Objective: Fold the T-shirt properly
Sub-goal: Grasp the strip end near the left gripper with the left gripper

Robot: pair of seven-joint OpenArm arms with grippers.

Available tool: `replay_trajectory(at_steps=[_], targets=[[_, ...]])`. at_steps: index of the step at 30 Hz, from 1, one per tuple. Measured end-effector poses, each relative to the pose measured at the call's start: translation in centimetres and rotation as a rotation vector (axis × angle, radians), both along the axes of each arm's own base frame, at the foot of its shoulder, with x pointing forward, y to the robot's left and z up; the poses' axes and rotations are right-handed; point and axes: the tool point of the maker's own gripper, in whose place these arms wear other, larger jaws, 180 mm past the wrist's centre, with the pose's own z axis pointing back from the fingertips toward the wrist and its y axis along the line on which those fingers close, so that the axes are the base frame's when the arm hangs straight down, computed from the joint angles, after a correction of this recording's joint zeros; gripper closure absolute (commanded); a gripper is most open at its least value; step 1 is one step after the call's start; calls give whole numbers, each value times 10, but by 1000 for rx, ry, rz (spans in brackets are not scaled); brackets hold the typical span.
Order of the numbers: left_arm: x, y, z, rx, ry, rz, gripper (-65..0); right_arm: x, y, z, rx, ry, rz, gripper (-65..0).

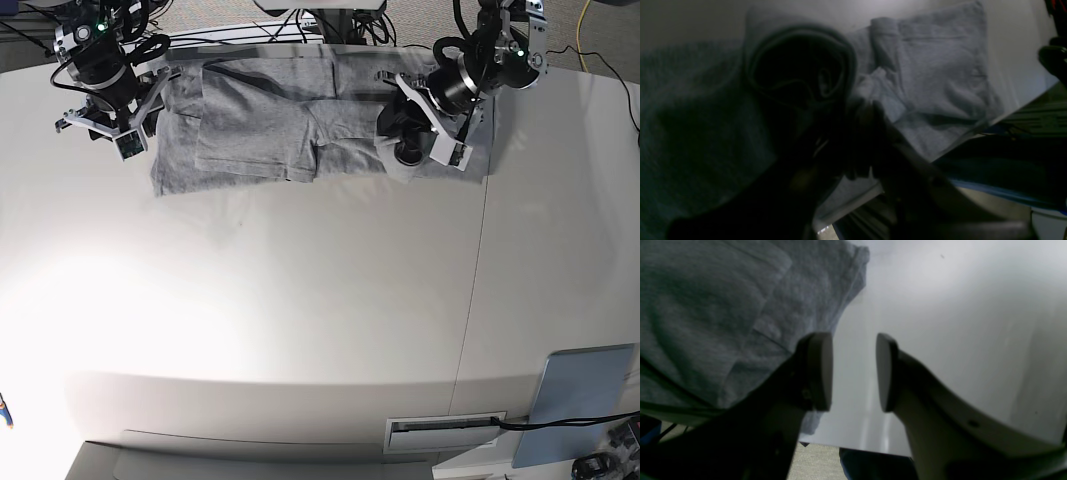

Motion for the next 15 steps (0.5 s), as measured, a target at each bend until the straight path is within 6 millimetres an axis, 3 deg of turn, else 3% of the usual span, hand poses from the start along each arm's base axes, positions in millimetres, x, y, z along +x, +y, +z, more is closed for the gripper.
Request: replay_trajectory(at_steps=[3, 5, 10, 15], targets=[[-2, -10, 8, -40, -35, -52, -302, 0, 0, 0, 0, 0, 1, -219], [-5, -22, 19, -104, -81, -118, -393, 0, 0, 0, 0, 0, 0, -219], [-13, -36, 35, -156, -164, -235, -400, 0, 0, 0, 0, 0, 1, -219], [-8, -2, 18, 7, -136, -199, -400, 0, 0, 0, 0, 0, 1, -219]])
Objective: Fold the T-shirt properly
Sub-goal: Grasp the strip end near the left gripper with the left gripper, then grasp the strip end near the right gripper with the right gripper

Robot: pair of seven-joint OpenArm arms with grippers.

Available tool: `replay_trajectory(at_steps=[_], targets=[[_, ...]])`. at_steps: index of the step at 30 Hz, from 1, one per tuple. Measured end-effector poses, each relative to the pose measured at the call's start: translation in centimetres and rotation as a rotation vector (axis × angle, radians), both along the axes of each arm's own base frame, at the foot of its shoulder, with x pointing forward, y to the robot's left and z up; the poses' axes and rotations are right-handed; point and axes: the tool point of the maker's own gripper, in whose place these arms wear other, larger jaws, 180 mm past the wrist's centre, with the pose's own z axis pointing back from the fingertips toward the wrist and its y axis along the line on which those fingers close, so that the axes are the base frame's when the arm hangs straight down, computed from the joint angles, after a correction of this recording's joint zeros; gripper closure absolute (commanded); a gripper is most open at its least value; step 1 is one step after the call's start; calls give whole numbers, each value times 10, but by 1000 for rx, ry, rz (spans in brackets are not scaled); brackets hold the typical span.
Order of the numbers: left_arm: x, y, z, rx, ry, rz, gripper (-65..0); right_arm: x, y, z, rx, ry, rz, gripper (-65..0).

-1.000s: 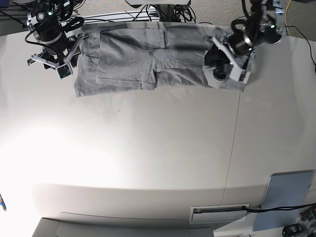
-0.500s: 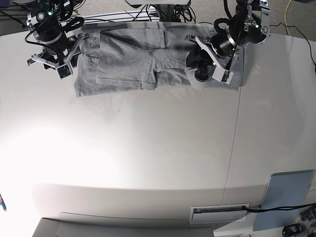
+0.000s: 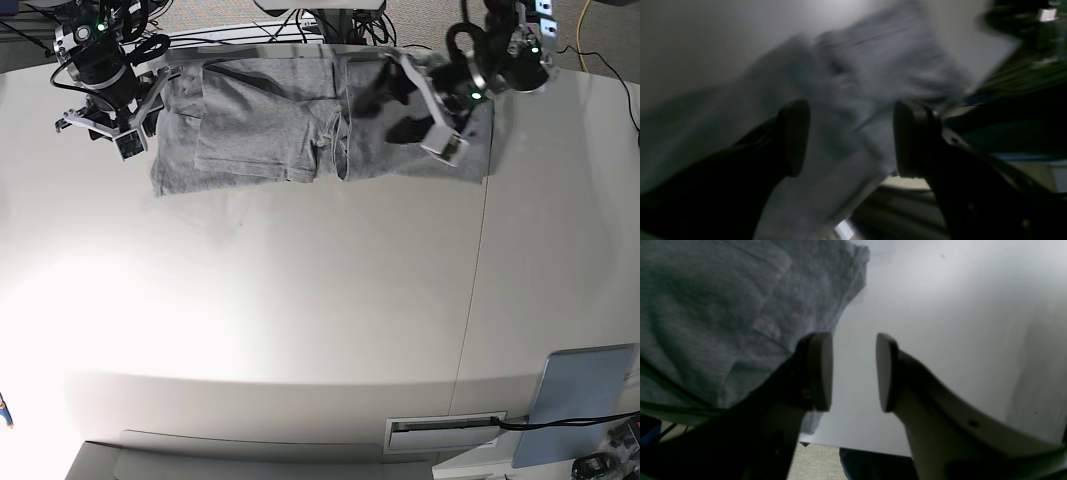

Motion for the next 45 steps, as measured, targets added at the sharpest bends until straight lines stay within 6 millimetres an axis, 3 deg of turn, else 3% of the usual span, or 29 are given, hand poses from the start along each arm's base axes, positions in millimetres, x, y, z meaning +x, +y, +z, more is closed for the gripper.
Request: replay_trajectory(at_steps=[9, 15, 20, 24, 27, 30, 33, 39, 45], targets=[[6, 40, -3, 75, -16, 90, -399, -1, -2, 0, -4, 6, -7, -219], [8, 49, -2, 84, -20, 115, -399, 1, -27, 8, 58, -32, -98, -225], [7, 46, -1, 81, -34, 92, -399, -17, -36, -25, 192, 83, -95, -357], [6, 46, -1, 80, -36, 89, -399, -23, -23, -37, 404, 111, -135, -357], [6, 46, -1, 81, -35, 89, -399, -35, -11, -54, 542, 231, -178, -357], [6, 46, -1, 80, -35, 89, -399, -29, -8, -65, 634, 282, -213, -357], [6, 46, -1, 80, -36, 89, -399, -17, -10, -70, 687, 278, -255, -357], [6, 46, -1, 80, -35, 89, -399, -12, -11, -76, 732, 287, -279, -357], [6, 46, -1, 80, -35, 89, -399, -11, 7, -78, 807, 272, -290, -357]])
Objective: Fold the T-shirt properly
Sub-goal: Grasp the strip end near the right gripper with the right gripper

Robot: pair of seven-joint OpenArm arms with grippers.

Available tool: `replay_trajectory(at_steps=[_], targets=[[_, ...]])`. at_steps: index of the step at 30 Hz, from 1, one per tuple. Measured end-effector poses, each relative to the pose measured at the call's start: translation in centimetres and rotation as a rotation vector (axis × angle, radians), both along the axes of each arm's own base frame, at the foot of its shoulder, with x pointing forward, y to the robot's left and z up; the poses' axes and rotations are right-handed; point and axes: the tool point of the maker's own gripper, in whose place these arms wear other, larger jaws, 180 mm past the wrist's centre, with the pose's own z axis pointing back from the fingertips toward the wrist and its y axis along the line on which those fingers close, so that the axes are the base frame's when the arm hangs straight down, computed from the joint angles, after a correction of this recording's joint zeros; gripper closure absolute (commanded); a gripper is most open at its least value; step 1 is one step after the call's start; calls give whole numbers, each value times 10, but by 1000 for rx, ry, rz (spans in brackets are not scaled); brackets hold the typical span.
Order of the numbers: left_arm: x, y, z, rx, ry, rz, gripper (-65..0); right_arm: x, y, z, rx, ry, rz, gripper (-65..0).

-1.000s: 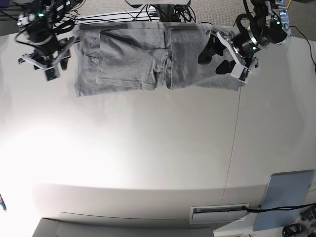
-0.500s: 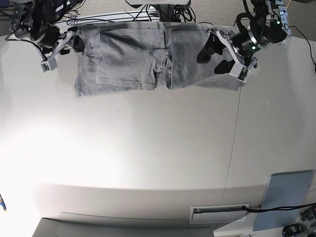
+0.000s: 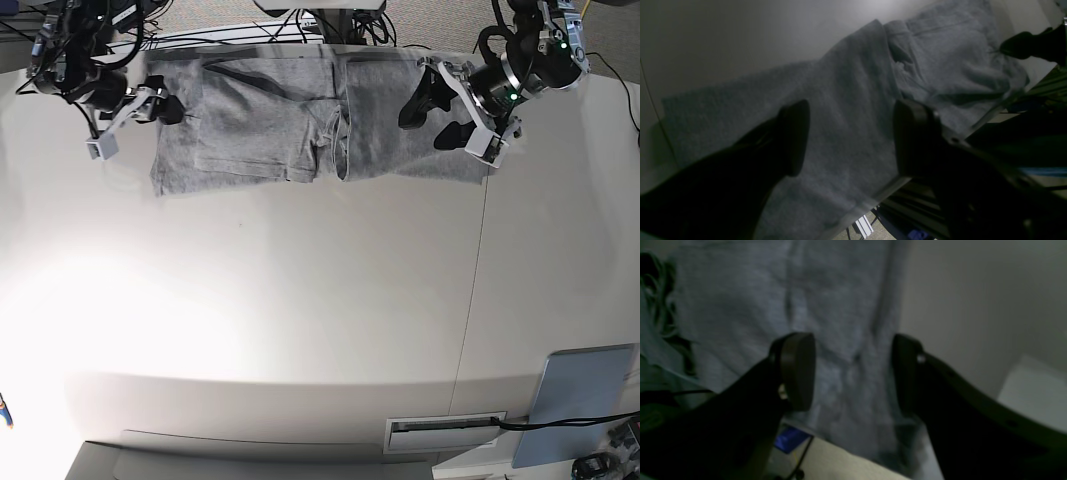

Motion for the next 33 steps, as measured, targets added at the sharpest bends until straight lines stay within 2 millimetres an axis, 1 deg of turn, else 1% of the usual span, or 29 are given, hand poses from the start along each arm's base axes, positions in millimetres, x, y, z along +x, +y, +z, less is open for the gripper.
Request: replay_trajectory(at_steps=[4, 13, 20, 26, 28, 33], targets=[[0, 0, 0, 0, 0, 0, -399, 0, 13, -1, 48, -12, -21, -357], [0, 0, 0, 0, 0, 0, -399, 3, 25, -2, 77, -31, -24, -356], [0, 0, 0, 0, 0, 0, -399, 9, 52, -4, 103, -58, 37, -356], [0, 0, 0, 0, 0, 0, -399, 11, 54, -5, 97, -71, 40, -354], [0, 0, 0, 0, 0, 0, -399, 12, 54, -5, 97, -74, 38, -334], [0, 0, 0, 0, 0, 0, -399, 14, 53, -5, 85, -83, 33, -239]])
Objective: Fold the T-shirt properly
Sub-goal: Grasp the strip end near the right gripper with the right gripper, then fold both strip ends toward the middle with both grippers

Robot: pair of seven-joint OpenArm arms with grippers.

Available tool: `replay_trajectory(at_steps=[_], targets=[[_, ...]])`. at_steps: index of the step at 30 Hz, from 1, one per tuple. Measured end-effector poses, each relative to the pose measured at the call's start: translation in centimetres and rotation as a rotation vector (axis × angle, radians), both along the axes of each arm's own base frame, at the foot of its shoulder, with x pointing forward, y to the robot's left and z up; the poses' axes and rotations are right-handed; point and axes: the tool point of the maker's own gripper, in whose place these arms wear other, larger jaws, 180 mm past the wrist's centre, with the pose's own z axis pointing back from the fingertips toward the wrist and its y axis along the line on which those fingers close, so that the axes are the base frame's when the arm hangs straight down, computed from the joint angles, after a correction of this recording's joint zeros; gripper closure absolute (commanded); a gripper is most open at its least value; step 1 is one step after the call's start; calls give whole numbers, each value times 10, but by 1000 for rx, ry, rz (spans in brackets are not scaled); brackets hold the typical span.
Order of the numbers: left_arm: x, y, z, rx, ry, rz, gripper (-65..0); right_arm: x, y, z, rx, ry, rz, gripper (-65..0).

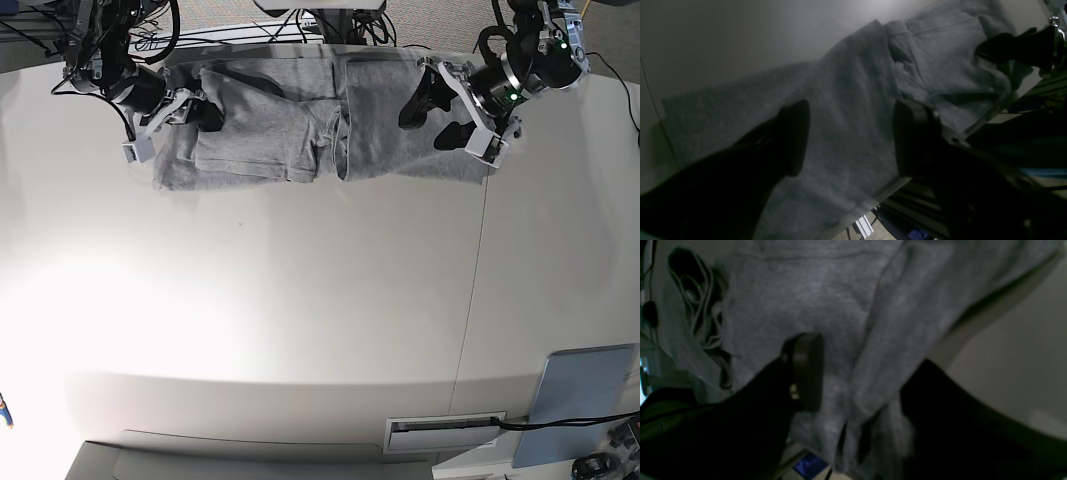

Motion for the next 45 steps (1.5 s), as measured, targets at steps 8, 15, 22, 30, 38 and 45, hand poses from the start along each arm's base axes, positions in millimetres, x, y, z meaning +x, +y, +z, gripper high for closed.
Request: replay_trajectory(at_steps=[8, 15, 22, 30, 38, 45], targets=[[0, 0, 0, 1, 1, 0, -399, 3, -3, -2, -58, -17, 53, 0], [0, 9, -11, 50, 22, 22, -399, 31, -66, 20, -216, -98, -58, 0], [4, 20, -44, -16, 63, 119, -399, 35, -79, 64, -281, -159, -36, 0], [5, -18, -80, -90, 156, 31, -399, 42, 34, 97, -193, -294, 185, 0], [19, -45, -85, -53, 144, -46, -399, 23, 160, 92, -130, -318, 413, 0], [19, -44, -86, -51, 151, -33, -399, 20, 201, 98, -157, -377, 451, -3]])
